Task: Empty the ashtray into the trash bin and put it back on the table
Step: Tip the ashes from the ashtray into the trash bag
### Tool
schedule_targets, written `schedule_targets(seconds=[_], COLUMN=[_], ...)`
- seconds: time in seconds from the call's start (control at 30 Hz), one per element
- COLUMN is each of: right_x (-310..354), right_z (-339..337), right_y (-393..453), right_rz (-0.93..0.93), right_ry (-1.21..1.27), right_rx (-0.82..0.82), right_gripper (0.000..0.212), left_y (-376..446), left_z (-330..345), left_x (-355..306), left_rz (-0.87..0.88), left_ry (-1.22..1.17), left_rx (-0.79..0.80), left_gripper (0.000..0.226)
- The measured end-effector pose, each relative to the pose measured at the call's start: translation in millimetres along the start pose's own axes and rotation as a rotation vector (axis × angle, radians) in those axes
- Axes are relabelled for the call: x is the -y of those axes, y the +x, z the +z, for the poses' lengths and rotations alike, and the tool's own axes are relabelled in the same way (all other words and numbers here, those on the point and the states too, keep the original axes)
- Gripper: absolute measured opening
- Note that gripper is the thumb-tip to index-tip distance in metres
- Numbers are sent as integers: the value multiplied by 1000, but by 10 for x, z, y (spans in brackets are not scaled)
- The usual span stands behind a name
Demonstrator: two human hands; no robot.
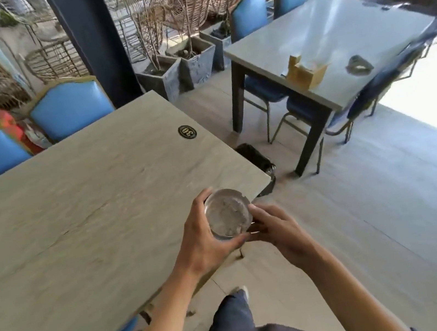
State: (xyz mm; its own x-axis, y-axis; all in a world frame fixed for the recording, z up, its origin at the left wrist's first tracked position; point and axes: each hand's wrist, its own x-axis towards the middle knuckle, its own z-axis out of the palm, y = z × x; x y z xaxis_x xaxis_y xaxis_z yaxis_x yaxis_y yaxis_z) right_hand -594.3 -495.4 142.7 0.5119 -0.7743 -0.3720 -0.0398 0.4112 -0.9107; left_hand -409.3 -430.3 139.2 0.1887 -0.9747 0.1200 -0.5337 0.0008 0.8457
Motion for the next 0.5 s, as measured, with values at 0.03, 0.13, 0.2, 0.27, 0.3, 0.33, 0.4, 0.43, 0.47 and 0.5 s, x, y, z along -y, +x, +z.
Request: schedule_targets(seconds=[0.03,0.13,0.2,0.27,0.3,0.33,0.4,0.43,0.47,0.5], right_x=[22,89,130,188,228,269,341,368,395,425], right_z=[-82,-357,-535,-712,-795,-877,-1022,-1090,-1154,-1221], right_y=[36,217,372,551,636,718,886,978,1069,1161], right_rz=[-4,-10,-13,-14,-5,8,52,92,134,171], right_ry=[16,31,-1,-27,-25,-9,71,141,223,304], right_rx=[-11,-58,-83,-89,-85,-77,-55,-44,-33,-20], right_gripper=[39,38,38,39,40,41,43,45,49,53], left_y=[87,384,587,834,964,1091,1332,1452,1567,1686], left_z=[56,226,323,434,485,539,658,723,794,873], left_x=[-12,36,92,139,149,145,125,110,95,83], left_rz=[-3,-20,-7,8,14,15,8,4,-2,-2], left_ry=[-10,-11,32,51,56,58,53,49,44,38], left_rx=[16,71,106,120,124,126,117,109,101,91], left_gripper=[121,119,116,115,114,113,110,109,107,106])
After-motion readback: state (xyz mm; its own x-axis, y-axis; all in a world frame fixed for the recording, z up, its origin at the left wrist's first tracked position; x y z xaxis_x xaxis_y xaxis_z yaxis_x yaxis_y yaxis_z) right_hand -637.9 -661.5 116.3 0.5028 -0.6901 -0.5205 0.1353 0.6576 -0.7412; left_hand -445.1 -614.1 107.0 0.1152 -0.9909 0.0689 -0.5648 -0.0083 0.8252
